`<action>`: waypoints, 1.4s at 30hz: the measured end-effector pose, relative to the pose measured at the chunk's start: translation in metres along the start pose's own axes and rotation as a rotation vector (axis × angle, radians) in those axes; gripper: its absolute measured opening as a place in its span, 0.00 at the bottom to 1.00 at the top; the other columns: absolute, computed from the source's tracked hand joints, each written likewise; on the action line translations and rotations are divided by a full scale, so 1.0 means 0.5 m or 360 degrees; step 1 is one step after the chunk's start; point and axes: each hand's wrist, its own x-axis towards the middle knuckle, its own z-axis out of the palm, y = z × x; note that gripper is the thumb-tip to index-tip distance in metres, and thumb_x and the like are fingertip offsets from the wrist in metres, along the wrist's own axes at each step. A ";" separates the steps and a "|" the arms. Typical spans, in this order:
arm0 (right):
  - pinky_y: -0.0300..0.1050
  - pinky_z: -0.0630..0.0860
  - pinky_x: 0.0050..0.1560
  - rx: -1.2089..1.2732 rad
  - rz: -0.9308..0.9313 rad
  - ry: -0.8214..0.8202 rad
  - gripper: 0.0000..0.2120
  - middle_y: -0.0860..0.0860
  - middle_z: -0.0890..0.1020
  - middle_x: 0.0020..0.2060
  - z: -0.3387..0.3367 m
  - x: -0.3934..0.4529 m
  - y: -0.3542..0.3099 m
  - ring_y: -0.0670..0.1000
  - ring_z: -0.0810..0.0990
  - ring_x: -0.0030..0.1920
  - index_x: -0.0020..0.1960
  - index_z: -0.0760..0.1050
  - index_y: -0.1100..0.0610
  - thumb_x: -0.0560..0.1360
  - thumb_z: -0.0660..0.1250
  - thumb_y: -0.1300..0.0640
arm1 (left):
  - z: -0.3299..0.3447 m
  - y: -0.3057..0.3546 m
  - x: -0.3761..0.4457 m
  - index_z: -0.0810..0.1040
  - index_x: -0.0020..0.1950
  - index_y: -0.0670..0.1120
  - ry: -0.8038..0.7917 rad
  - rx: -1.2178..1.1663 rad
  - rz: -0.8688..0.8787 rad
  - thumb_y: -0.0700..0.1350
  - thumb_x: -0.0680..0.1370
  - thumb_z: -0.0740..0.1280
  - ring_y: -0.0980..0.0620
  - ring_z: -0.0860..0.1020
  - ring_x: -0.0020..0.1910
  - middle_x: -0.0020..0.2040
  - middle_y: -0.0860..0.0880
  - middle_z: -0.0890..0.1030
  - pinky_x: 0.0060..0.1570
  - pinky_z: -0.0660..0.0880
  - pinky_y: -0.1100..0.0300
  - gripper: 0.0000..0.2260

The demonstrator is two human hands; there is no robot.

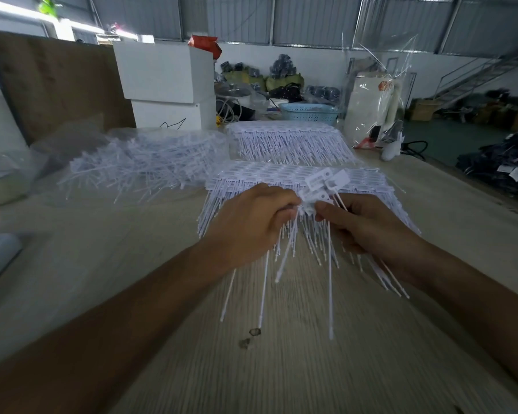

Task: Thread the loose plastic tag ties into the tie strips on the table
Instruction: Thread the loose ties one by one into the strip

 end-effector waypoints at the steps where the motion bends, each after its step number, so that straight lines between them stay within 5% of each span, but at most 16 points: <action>1: 0.41 0.59 0.26 -0.0032 -0.0022 -0.0016 0.14 0.48 0.66 0.24 -0.001 -0.001 0.000 0.46 0.62 0.24 0.43 0.79 0.60 0.79 0.67 0.50 | 0.001 0.000 0.001 0.81 0.57 0.46 -0.0010 0.0002 0.0008 0.45 0.83 0.63 0.50 0.78 0.50 0.50 0.52 0.83 0.48 0.75 0.48 0.08; 4: 0.43 0.58 0.29 -0.0094 -0.0107 -0.0038 0.18 0.50 0.66 0.26 -0.002 -0.001 0.000 0.47 0.62 0.26 0.46 0.75 0.69 0.80 0.66 0.52 | 0.001 -0.002 0.004 0.81 0.56 0.46 0.0018 -0.0059 0.0009 0.46 0.84 0.62 0.51 0.79 0.47 0.48 0.51 0.83 0.45 0.77 0.49 0.09; 8: 0.36 0.63 0.31 -0.0317 -0.0367 -0.0010 0.14 0.49 0.69 0.26 -0.001 0.001 -0.003 0.45 0.65 0.26 0.41 0.76 0.62 0.79 0.67 0.53 | 0.006 -0.005 0.004 0.82 0.54 0.47 0.0021 -0.0184 -0.0026 0.48 0.82 0.63 0.49 0.82 0.44 0.46 0.50 0.85 0.43 0.78 0.48 0.09; 11: 0.41 0.67 0.38 -0.0506 -0.0473 -0.0009 0.12 0.58 0.79 0.34 -0.002 0.007 0.003 0.49 0.72 0.32 0.47 0.80 0.63 0.80 0.67 0.54 | 0.009 -0.006 0.006 0.83 0.52 0.45 -0.0025 -0.0316 -0.0106 0.51 0.82 0.62 0.46 0.82 0.42 0.43 0.48 0.84 0.44 0.77 0.48 0.13; 14: 0.32 0.64 0.34 -0.0613 -0.0546 0.0029 0.09 0.43 0.74 0.29 -0.005 0.009 0.007 0.40 0.70 0.30 0.43 0.78 0.58 0.79 0.68 0.55 | 0.010 -0.004 0.009 0.83 0.46 0.43 -0.0089 -0.0441 -0.0192 0.49 0.80 0.63 0.46 0.82 0.40 0.41 0.47 0.84 0.45 0.77 0.48 0.13; 17: 0.33 0.64 0.34 -0.0921 -0.0614 0.0096 0.08 0.44 0.74 0.30 -0.005 0.013 0.016 0.42 0.72 0.32 0.42 0.75 0.54 0.79 0.69 0.55 | 0.013 -0.004 0.010 0.84 0.41 0.41 -0.0161 -0.0561 -0.0273 0.40 0.81 0.67 0.49 0.82 0.38 0.40 0.49 0.85 0.46 0.78 0.50 0.11; 24: 0.28 0.64 0.29 -0.0325 -0.0464 0.0100 0.21 0.38 0.72 0.23 0.002 0.004 -0.004 0.38 0.70 0.24 0.29 0.77 0.39 0.79 0.69 0.55 | 0.006 0.011 0.010 0.83 0.53 0.42 -0.0037 -0.0637 -0.0204 0.39 0.80 0.68 0.59 0.82 0.41 0.41 0.48 0.85 0.42 0.72 0.74 0.05; 27: 0.39 0.60 0.27 -0.0195 -0.0207 0.0007 0.19 0.50 0.65 0.26 -0.001 0.002 -0.006 0.45 0.63 0.24 0.26 0.74 0.45 0.76 0.69 0.46 | 0.003 0.015 0.011 0.83 0.54 0.43 0.0112 -0.0640 -0.0234 0.40 0.79 0.70 0.58 0.82 0.40 0.40 0.50 0.84 0.42 0.73 0.71 0.05; 34: 0.37 0.61 0.23 -0.0004 0.0071 -0.0194 0.15 0.45 0.65 0.26 -0.003 -0.004 -0.005 0.44 0.62 0.25 0.33 0.81 0.47 0.77 0.69 0.44 | -0.004 0.007 0.010 0.83 0.55 0.48 0.0181 -0.0543 -0.0292 0.42 0.78 0.71 0.61 0.80 0.40 0.39 0.56 0.83 0.41 0.71 0.73 0.06; 38: 0.37 0.60 0.25 0.0078 0.0055 -0.0213 0.16 0.47 0.64 0.27 -0.007 -0.006 -0.007 0.45 0.61 0.27 0.46 0.84 0.54 0.71 0.71 0.42 | -0.001 0.008 0.009 0.81 0.53 0.53 0.0171 -0.0452 -0.0243 0.47 0.75 0.74 0.59 0.80 0.38 0.37 0.57 0.81 0.38 0.75 0.65 0.09; 42: 0.38 0.61 0.25 0.0061 0.0042 -0.0208 0.09 0.47 0.65 0.27 -0.001 -0.004 -0.004 0.45 0.62 0.25 0.38 0.81 0.47 0.74 0.70 0.45 | -0.002 0.009 0.007 0.82 0.56 0.54 0.0189 -0.0393 -0.0182 0.48 0.76 0.73 0.60 0.80 0.38 0.39 0.58 0.82 0.37 0.73 0.69 0.09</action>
